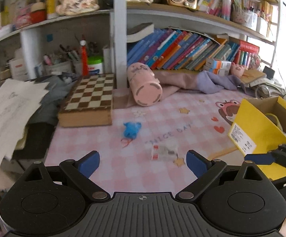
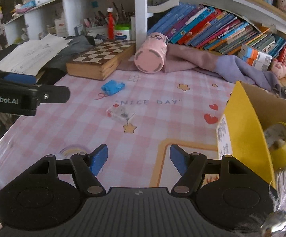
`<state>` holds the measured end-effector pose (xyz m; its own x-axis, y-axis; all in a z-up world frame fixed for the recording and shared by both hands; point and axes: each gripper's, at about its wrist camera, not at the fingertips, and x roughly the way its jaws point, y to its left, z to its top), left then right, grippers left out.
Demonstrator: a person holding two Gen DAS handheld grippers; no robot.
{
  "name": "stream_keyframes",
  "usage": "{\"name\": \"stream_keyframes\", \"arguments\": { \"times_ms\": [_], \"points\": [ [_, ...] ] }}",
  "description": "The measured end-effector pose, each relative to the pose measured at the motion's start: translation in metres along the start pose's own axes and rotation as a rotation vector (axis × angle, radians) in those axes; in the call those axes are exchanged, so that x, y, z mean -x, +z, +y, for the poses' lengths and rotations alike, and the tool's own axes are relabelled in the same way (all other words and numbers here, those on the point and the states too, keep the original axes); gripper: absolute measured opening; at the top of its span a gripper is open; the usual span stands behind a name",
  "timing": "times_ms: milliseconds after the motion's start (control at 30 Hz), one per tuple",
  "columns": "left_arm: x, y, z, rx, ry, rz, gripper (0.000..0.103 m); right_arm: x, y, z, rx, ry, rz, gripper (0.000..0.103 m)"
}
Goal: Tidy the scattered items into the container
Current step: 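Grasp the blue plastic bag with the left tool while the right tool grasps the white card package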
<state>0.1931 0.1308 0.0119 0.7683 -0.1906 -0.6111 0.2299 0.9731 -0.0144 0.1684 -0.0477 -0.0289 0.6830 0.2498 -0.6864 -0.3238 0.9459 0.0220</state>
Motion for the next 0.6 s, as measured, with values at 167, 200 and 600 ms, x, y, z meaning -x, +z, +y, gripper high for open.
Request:
{"name": "stream_keyframes", "arguments": {
  "times_ms": [167,200,600],
  "points": [
    [-0.039,0.017,0.006,-0.029,-0.034,0.035,0.094,-0.035,0.015,-0.001,-0.020,-0.002,0.018,0.063],
    [-0.048,0.019,0.007,-0.033,-0.035,0.045,0.094,-0.040,0.018,0.000,-0.019,-0.002,0.014,0.063],
    [-0.138,0.039,0.035,0.029,-0.035,0.141,0.087,-0.101,0.036,0.010,0.006,0.004,0.050,0.061]
  ]
}}
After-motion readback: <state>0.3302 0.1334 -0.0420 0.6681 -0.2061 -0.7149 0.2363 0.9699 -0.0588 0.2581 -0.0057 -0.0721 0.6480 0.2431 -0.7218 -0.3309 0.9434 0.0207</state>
